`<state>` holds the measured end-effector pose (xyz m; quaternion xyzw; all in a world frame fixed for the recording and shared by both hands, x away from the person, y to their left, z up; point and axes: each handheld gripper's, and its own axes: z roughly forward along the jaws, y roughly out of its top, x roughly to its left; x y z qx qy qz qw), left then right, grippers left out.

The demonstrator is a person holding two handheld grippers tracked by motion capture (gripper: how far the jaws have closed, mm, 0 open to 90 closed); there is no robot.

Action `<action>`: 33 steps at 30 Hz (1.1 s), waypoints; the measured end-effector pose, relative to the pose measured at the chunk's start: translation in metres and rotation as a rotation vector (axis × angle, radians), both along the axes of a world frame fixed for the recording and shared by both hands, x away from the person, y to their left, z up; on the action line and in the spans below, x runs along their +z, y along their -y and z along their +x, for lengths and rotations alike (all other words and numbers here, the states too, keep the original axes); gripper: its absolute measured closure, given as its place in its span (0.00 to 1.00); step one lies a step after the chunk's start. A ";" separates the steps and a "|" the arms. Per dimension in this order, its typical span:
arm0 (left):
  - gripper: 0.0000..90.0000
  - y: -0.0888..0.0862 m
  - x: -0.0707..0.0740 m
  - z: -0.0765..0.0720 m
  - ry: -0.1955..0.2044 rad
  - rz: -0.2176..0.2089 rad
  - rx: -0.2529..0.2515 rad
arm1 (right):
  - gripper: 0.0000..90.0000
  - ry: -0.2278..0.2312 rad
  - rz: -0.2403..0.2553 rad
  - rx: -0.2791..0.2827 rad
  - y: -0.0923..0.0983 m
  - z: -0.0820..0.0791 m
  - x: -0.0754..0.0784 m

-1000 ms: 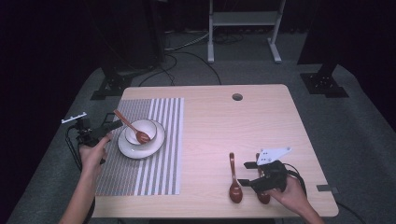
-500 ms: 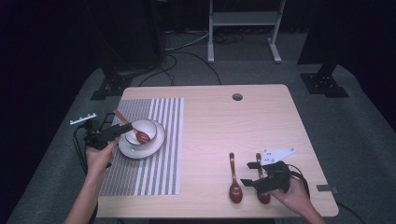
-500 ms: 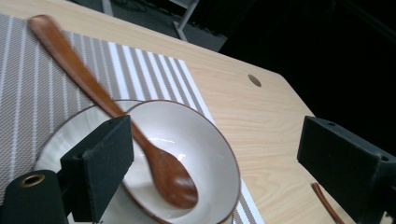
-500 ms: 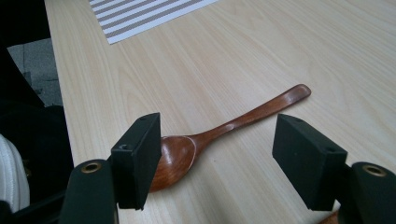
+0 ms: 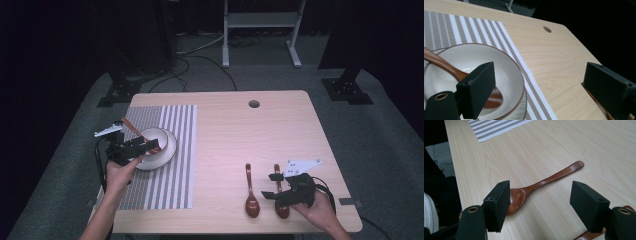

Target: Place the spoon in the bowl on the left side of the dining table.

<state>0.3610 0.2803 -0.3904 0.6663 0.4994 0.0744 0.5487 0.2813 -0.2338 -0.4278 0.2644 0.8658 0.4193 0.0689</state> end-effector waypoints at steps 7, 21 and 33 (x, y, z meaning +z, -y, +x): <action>0.11 0.015 -0.001 -0.003 0.001 0.008 -0.038 | 0.35 -0.003 -0.001 -0.006 0.003 0.000 0.000; 0.11 0.046 -0.004 -0.009 0.010 0.020 -0.106 | 0.35 -0.005 0.001 -0.020 0.008 -0.001 -0.004; 0.10 0.073 -0.013 -0.012 -0.003 0.034 -0.161 | 0.35 -0.010 0.013 -0.039 0.014 -0.003 -0.005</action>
